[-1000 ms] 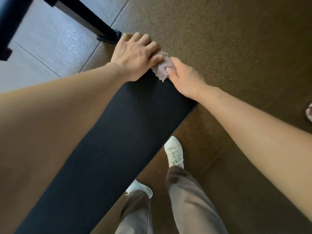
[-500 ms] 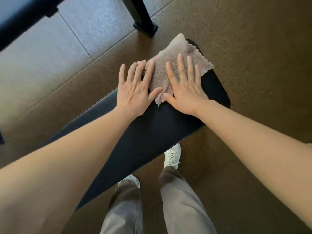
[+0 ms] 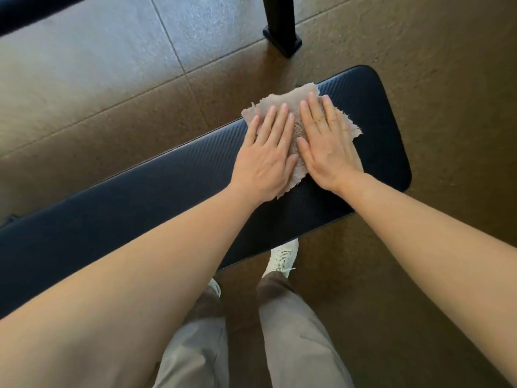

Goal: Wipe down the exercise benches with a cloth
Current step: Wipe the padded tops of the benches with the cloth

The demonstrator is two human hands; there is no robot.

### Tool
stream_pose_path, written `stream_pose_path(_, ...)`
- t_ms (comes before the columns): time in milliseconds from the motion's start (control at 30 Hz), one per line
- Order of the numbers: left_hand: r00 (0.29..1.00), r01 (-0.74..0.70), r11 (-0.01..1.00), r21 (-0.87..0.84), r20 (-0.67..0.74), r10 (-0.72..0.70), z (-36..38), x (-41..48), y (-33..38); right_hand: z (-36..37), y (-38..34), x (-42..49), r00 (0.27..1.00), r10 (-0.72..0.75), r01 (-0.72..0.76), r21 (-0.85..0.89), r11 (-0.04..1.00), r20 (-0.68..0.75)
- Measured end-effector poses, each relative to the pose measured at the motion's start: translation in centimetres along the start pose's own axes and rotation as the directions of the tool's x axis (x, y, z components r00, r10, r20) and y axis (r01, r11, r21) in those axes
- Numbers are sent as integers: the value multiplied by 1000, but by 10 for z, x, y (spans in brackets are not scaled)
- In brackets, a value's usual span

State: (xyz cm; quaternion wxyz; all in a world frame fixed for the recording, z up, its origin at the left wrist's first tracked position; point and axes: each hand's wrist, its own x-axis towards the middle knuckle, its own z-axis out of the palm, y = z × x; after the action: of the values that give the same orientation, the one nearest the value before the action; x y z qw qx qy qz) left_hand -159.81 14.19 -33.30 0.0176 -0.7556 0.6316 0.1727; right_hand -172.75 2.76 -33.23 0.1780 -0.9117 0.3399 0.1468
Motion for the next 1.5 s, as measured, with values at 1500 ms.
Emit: stream_pose_path(1500,955,295,954,-45,13,-295,39,-227,-84,86,-195,-71,946,-304,319,-170,932,113)
